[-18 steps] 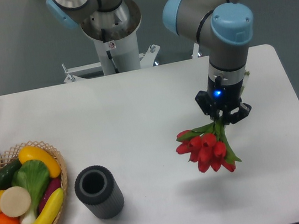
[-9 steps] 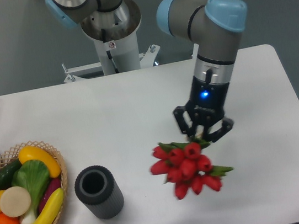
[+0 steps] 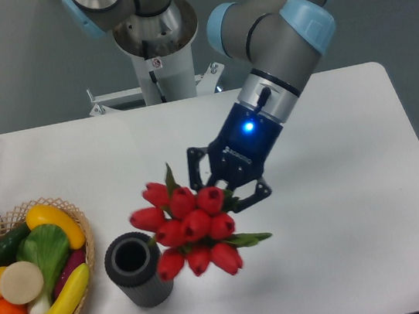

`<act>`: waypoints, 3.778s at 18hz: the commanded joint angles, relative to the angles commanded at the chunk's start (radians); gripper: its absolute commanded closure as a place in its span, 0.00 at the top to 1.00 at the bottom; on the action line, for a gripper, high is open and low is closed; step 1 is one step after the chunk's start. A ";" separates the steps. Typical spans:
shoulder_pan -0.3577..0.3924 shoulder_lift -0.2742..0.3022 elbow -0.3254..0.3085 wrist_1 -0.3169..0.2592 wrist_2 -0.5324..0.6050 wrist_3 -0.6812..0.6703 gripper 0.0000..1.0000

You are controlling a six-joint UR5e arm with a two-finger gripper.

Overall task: Insert the flowers into the vase
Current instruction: 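Carry the tulips over the dark grey vase, stems pointing down, then lower the tulip stems into the vase opening, then open the gripper to release the tulips and withdraw upward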

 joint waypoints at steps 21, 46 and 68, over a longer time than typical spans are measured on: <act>-0.207 -0.129 0.152 0.055 -0.054 0.000 0.12; -0.152 -0.172 -0.097 0.063 -0.030 0.238 0.27; 0.037 -0.012 -0.227 0.063 -0.026 0.239 1.00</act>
